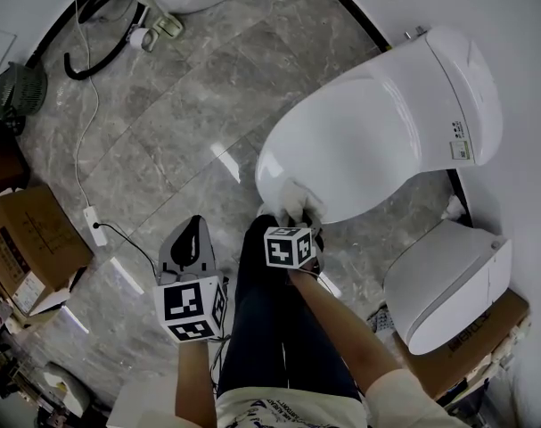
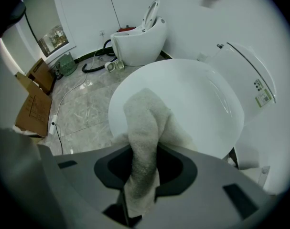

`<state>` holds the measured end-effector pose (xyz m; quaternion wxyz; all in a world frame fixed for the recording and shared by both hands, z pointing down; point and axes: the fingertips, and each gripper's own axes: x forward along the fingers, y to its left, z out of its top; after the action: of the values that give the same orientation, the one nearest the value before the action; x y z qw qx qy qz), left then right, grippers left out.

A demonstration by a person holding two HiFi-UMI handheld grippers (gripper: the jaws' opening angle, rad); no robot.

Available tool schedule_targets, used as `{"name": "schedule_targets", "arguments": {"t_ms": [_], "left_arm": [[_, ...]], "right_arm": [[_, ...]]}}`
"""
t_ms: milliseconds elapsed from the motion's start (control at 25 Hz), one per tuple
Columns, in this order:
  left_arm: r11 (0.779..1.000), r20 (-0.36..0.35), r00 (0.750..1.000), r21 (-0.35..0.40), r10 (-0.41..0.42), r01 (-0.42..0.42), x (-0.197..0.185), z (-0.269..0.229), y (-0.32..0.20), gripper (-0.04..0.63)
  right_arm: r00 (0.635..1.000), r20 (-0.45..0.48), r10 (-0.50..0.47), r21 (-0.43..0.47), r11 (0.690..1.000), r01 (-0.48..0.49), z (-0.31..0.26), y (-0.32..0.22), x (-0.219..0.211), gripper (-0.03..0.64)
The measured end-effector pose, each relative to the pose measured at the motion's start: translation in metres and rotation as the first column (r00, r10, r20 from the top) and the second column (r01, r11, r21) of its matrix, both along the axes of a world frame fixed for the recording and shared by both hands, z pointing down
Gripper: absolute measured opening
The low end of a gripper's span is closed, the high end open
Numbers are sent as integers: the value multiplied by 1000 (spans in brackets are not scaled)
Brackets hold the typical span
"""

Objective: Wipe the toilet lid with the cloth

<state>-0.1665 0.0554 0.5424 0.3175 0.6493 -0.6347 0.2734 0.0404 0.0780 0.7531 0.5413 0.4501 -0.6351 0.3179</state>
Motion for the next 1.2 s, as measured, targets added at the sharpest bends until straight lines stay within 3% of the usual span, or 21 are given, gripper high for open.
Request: {"name": "schedule_targets", "arguments": {"t_ms": [400,680,800,1000,1200], "left_arm": [[1000,3,1000,22,8,-8,2,-14,-4,9],[997,9,1000,77,16,-16,4,-54,-18,9],[993,-3,1000,120,23,-23,13,-80,-32,9],[973,-22,998,223,63,-57,33,-138,-58,9],[941,-23,996,330,84,-72,52,-204,-79,9]], "right_arm": [[998,58,-37,-1,999,37,-7,-1,0,101],[989,146,14,80,996,-26,-65,-17,-3,100],[974,215,66,127,987,-95,-108,-36,1,100],[938,327,113,267,941,-206,-207,-79,8,101],[913,401,66,442,860,-256,-320,-116,23,101]]}}
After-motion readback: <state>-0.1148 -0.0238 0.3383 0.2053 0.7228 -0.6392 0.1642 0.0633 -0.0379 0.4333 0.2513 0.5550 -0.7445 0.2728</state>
